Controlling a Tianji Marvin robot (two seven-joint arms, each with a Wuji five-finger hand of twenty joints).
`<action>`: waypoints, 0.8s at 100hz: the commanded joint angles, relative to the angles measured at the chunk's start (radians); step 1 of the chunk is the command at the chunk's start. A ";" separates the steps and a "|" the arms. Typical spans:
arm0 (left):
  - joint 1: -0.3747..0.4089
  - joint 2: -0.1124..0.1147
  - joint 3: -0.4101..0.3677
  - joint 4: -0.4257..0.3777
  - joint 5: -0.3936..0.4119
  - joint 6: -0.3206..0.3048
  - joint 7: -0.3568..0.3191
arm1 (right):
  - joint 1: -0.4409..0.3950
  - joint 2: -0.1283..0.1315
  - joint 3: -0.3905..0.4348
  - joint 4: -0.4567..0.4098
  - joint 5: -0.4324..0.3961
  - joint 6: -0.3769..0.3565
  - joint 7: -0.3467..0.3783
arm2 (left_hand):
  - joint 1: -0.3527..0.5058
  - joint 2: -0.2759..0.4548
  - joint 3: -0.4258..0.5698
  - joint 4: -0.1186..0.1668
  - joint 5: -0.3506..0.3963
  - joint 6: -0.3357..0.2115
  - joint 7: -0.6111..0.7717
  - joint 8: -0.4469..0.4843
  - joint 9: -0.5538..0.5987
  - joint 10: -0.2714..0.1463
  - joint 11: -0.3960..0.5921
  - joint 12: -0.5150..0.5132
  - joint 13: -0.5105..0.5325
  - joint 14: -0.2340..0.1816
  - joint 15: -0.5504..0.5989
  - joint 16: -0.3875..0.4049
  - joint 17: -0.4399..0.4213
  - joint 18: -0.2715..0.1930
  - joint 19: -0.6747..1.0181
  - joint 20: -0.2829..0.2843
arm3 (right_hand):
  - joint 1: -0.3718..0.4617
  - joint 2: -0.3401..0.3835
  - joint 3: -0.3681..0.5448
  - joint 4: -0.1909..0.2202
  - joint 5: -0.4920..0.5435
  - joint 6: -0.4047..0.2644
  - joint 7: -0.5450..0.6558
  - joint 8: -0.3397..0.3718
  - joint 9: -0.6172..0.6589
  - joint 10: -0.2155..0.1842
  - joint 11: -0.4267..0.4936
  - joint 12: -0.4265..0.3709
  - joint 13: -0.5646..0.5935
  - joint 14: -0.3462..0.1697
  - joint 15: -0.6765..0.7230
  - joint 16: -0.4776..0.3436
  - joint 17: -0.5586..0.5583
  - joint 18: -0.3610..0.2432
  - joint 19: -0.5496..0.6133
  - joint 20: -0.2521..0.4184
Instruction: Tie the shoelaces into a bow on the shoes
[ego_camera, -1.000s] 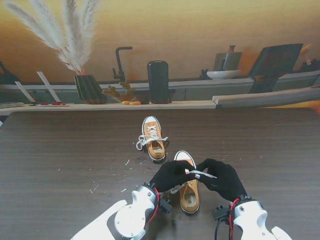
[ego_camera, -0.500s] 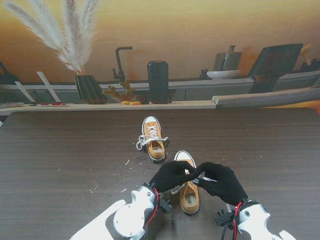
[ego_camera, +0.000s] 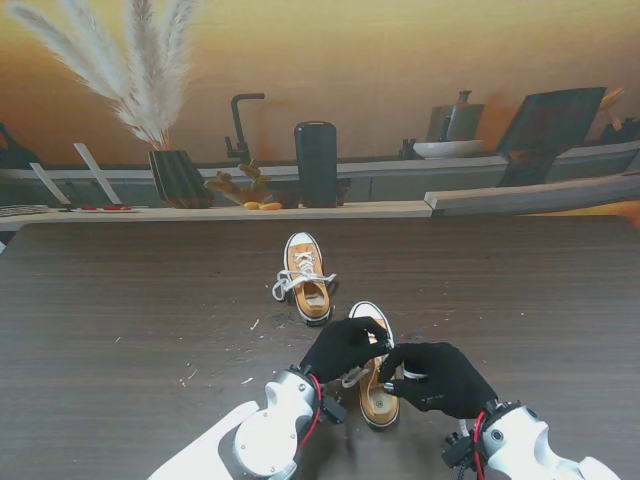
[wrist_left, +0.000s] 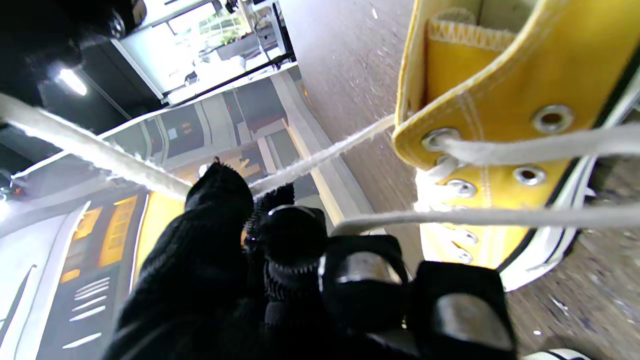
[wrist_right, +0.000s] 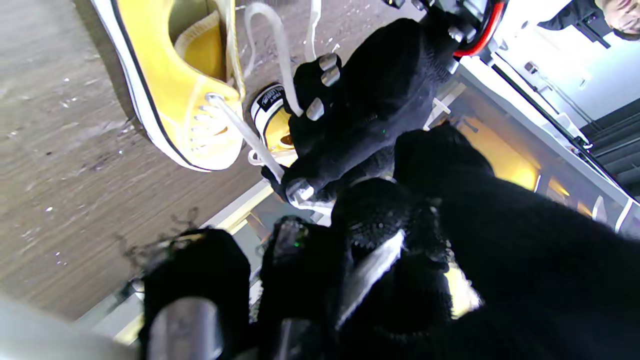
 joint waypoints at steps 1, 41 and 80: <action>0.010 -0.014 0.000 -0.013 -0.008 0.018 0.000 | 0.007 0.009 -0.005 -0.006 -0.017 0.007 0.027 | 0.051 0.056 -0.008 0.009 -0.016 -0.020 0.018 0.022 0.018 -0.026 0.016 0.001 0.038 -0.041 0.032 -0.010 0.031 -0.082 0.217 0.012 | 0.011 -0.005 0.025 0.036 0.027 -0.027 -0.002 -0.027 0.023 0.089 -0.006 0.019 0.015 -0.308 0.045 0.031 0.031 -0.049 0.260 -0.015; 0.044 -0.059 -0.004 0.006 -0.095 -0.004 0.099 | 0.022 0.031 -0.029 -0.018 -0.272 0.071 0.068 | 0.053 0.066 -0.012 0.004 -0.029 -0.019 0.020 0.007 0.012 -0.018 0.018 -0.001 0.038 -0.024 0.030 -0.011 0.029 -0.065 0.216 0.009 | 0.022 0.013 0.040 0.033 -0.009 -0.029 -0.026 -0.066 -0.181 0.086 -0.014 0.020 0.010 -0.204 -0.072 0.045 0.019 -0.038 0.152 -0.083; 0.083 -0.048 -0.034 -0.026 -0.105 -0.038 0.103 | 0.082 0.036 -0.128 0.014 -0.593 0.309 -0.014 | 0.056 0.080 -0.021 -0.008 -0.037 -0.024 0.028 -0.008 0.007 -0.013 0.017 -0.003 0.038 -0.015 0.029 -0.011 0.028 -0.049 0.214 0.007 | 0.048 0.071 0.054 0.047 -0.081 0.109 -0.202 -0.140 -0.283 0.098 -0.006 0.013 0.003 -0.087 -0.180 0.045 -0.001 0.038 0.026 -0.122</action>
